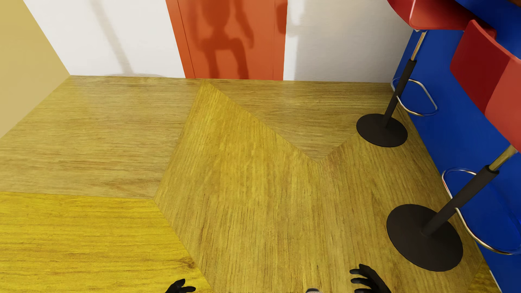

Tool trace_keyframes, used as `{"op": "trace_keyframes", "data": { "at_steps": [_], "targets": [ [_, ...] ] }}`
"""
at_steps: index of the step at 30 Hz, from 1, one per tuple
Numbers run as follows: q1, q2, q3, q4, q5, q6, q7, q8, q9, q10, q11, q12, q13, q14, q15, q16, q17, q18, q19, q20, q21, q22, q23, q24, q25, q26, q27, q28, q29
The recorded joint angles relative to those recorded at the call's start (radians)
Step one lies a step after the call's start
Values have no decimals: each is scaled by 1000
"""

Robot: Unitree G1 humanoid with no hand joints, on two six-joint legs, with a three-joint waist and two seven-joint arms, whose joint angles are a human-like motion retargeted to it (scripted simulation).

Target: Go around the plant

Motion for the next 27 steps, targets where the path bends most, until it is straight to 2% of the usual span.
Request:
{"op": "trace_keyframes", "data": {
  "at_steps": [2, 3, 4, 5, 6, 8, 10, 11, 12, 13, 14, 15, 16, 17, 18, 19, 20, 21, 22, 23, 24, 25, 26, 27],
  "targets": [
    [14, 39, 5, 10, 17, -12, 3, 0, 23, -6, -74, -26, 0, -46, 102, 3, -8, 11, -91, -18, 5, 11, 4, -11, 39, -34, -1, -3, 21],
    [5, 40, -3, 3, 18, -10, -1, 3, 21, 27, -93, -26, 1, -101, 135, 11, -21, 84, -89, -1, 23, 1, 9, -11, 64, -57, -13, -7, 17],
    [3, 45, -23, 5, 16, 1, -5, 0, 23, 42, -100, -5, 9, -141, 139, 20, -26, 81, -40, 3, 28, -16, -18, -4, 85, -82, -15, -4, 5],
    [17, 37, -30, 13, 9, -4, 2, 4, 25, 19, -68, -10, 17, -100, 71, 48, 6, -63, -17, 16, 10, 13, -27, 11, 101, -99, -14, -2, -14],
    [26, 23, -23, 14, 9, -3, 10, 3, 19, -16, -35, -16, -3, -19, -15, 43, 42, 7, -17, 32, 4, 17, -11, 30, 106, -98, -4, 10, -25],
    [20, 3, -30, -6, -2, -26, 2, 19, -4, -41, 90, 18, -37, 37, -150, 18, 41, 0, -21, 36, 20, 24, -33, 49, 98, -99, 13, 36, -6],
    [21, 30, 17, -13, -25, -52, 10, 5, -10, -31, 47, 55, -32, 22, -53, 4, -15, 1, -27, 11, 12, -6, -31, 31, 73, -89, -44, 22, 40],
    [27, 46, 31, -13, -17, -59, 10, 15, -12, -35, 13, 52, -39, -3, 11, 1, -10, 3, -40, 0, 15, 9, -11, 17, 61, -80, -57, 9, 51],
    [19, 59, 32, -10, -8, -50, 7, 15, -19, -17, -23, 65, -31, -65, 61, -17, -4, 26, -71, 9, 24, 2, -15, 10, 54, -71, -67, -4, 55],
    [17, 72, 24, -5, 0, -34, 8, 17, -18, 4, -46, 66, -27, -126, 91, -15, 4, 51, -81, 11, 23, 8, -18, 8, 51, -64, -69, -5, 55],
    [8, 85, 5, 2, 12, 0, -4, 9, -17, 24, -75, 50, -19, -163, 111, -2, -12, 73, -55, -13, 27, 15, -16, 4, 54, -54, -64, 1, 51],
    [18, 76, -8, 12, 16, 14, 2, 12, -16, -12, -59, 31, 1, -92, 54, 13, -7, 17, -66, -6, 23, 21, -29, -5, 58, -47, -42, 4, 37],
    [25, 58, -14, 19, 20, 20, 13, 20, -16, -48, -33, 17, 0, -23, -17, -1, 14, -18, -67, 23, 16, 17, -22, -14, 65, -41, -9, 8, 20],
    [28, 47, -2, 19, 25, 23, 17, 28, -13, -64, -11, 2, 1, -4, -86, -10, 20, 24, -60, 31, 20, 15, -13, -25, 76, -38, 20, 6, 10],
    [26, 30, -2, 13, 13, 9, 19, 28, -11, -74, 18, 27, -8, -6, -146, -16, 20, -25, -48, 43, 10, -19, -8, -18, 90, -44, 32, -3, 14],
    [17, 27, 10, 10, 3, 3, 22, 22, -5, -60, 11, 56, -24, -36, -108, -21, 10, 7, -32, 34, 6, -38, 2, 0, 100, -56, 26, -17, 27],
    [8, 34, 28, 1, -13, -3, 13, 7, -4, -60, -25, 56, -28, -61, -25, -24, -2, -1, -9, 24, 11, -18, 11, 25, 104, -60, 1, -34, 41],
    [1, 52, 44, -1, -5, 8, -1, 6, 7, -31, -62, 67, -35, -118, 44, -33, -20, 28, -6, 7, 8, -17, 1, 36, 97, -60, -21, -40, 53],
    [-14, 55, 55, -9, 5, 19, -20, 9, 6, 33, -89, 69, -40, -192, 96, -18, -39, 85, -34, -11, 11, -12, 9, 33, 85, -61, -51, -34, 57],
    [-20, 43, 41, -9, 15, 33, -36, 8, -4, 125, -105, 79, -41, -258, 119, -5, -34, 91, -91, -11, 24, -27, 17, 21, 73, -53, -70, -15, 45],
    [12, 23, 12, 2, 22, 47, -42, 14, -14, 187, -105, 70, -23, -294, 111, 10, -27, 36, -102, -2, 24, -28, 20, 7, 69, -40, -74, 8, 24],
    [65, -5, -35, 15, 24, 65, -46, 18, -20, 210, -95, 54, -8, -334, 74, 29, -34, -13, -68, 8, 28, -31, 28, -8, 71, -25, -62, 32, 1],
    [126, -45, -102, 33, 2, 63, -37, 6, -16, 133, -56, 42, 10, -311, -20, 68, 5, -149, -17, 12, 5, -13, 15, -21, 74, -22, -25, 54, -28],
    [120, -88, -157, 35, -3, 34, -8, 18, -25, 94, 69, 53, 44, -195, -126, 74, 35, -45, 23, 62, 6, 15, 4, -13, 77, -29, 6, 72, -51]
  ]
}}
